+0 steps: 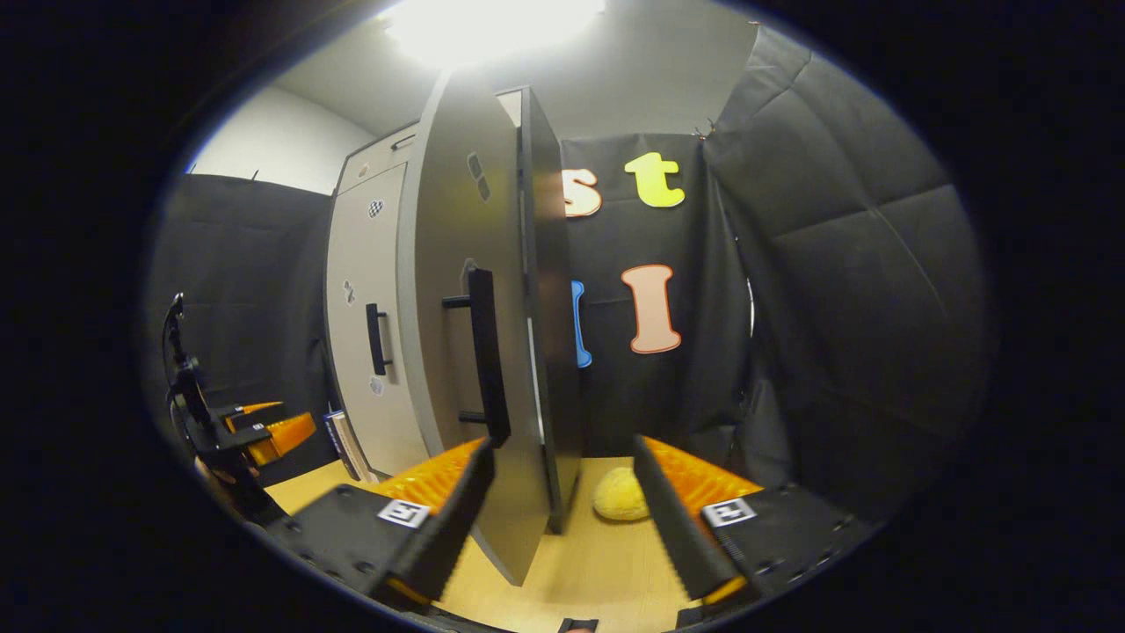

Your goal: Open the right door of the double-door shoe cabinet with the right hand, and open the left door with the left hand.

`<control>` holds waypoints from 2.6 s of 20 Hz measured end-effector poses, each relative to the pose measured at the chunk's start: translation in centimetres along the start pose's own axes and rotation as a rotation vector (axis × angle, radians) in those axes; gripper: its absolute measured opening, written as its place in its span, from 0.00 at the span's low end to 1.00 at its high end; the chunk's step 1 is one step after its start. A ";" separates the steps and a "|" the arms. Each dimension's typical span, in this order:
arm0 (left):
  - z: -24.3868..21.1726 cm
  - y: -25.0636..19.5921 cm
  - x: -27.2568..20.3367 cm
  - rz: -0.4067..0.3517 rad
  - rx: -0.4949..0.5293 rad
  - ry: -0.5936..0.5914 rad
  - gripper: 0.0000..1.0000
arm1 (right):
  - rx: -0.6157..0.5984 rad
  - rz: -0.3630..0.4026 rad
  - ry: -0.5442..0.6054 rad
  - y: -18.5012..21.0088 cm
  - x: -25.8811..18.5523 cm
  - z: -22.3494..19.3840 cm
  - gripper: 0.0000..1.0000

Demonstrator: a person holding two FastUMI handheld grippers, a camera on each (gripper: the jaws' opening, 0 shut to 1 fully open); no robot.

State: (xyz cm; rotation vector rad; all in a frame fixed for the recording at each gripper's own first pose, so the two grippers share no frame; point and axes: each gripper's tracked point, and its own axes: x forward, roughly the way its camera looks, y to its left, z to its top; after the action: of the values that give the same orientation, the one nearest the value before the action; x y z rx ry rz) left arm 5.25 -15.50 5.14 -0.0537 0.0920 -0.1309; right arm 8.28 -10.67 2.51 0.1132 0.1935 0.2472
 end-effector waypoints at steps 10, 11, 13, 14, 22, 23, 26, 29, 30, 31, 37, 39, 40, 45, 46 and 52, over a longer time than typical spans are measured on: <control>7.8 2.3 9.3 -0.037 -0.019 -0.105 0.94 | 0.048 -0.251 -0.002 -4.1 -2.0 -2.0 0.98; 8.3 2.7 10.3 -0.038 -0.022 -0.113 0.94 | 0.046 -0.269 -0.002 -4.1 -2.2 -2.0 0.98; 8.9 3.2 12.1 -0.040 -0.026 -0.119 0.93 | 0.036 -0.298 -0.002 -4.1 -2.4 -1.8 0.98; 8.9 3.3 13.1 -0.044 -0.031 -0.114 0.93 | 0.028 -0.312 -0.001 -4.1 -2.6 -1.9 0.98; 7.1 2.7 19.8 -0.091 -0.051 -0.058 0.93 | 0.060 -0.383 0.003 -4.3 -2.9 -2.2 0.98; 7.0 2.7 20.4 -0.089 -0.054 -0.052 0.93 | 0.065 -0.389 0.006 -4.5 -3.0 -2.5 0.97; 6.4 2.7 21.7 -0.099 -0.067 -0.031 0.94 | 0.065 -0.405 0.020 -4.7 -2.9 -2.9 0.97; 5.3 2.6 22.6 -0.098 -0.060 0.002 0.94 | 0.067 -0.401 0.017 -4.6 -2.9 -2.9 0.98; 5.3 2.9 22.8 -0.090 -0.064 0.002 0.79 | 0.069 -0.398 0.013 -4.6 -2.9 -2.8 0.97; 5.3 2.8 22.9 -0.096 -0.068 0.004 0.67 | 0.069 -0.395 0.010 -4.5 -2.8 -2.7 0.93; 5.1 1.6 23.0 -0.108 -0.051 0.017 0.33 | 0.051 -0.378 0.011 -4.6 -2.9 -2.6 0.98; 5.1 1.8 22.8 -0.106 -0.080 0.022 0.27 | 0.042 -0.368 0.010 -4.5 -3.0 -2.6 0.98; 5.1 1.9 22.7 -0.112 -0.089 0.026 0.23 | 0.035 -0.366 0.012 -4.5 -3.1 -2.6 0.98; 5.2 2.0 21.5 -0.130 -0.117 0.029 0.18 | 0.036 -0.341 0.003 -4.5 -3.0 -2.1 0.98; 5.2 2.1 21.2 -0.135 -0.125 0.033 0.15 | 0.040 -0.335 -0.003 -4.4 -3.1 -2.0 0.93; 5.4 3.0 18.6 -0.156 -0.131 0.054 0.14 | 0.022 -0.291 -0.013 -4.3 -3.2 -1.4 0.97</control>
State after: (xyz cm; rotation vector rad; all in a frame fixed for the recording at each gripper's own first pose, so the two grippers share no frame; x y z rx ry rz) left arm 24.50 -14.73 8.70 -0.1884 0.1506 -0.2822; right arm 5.91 -15.46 1.13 0.1066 0.1975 -0.0453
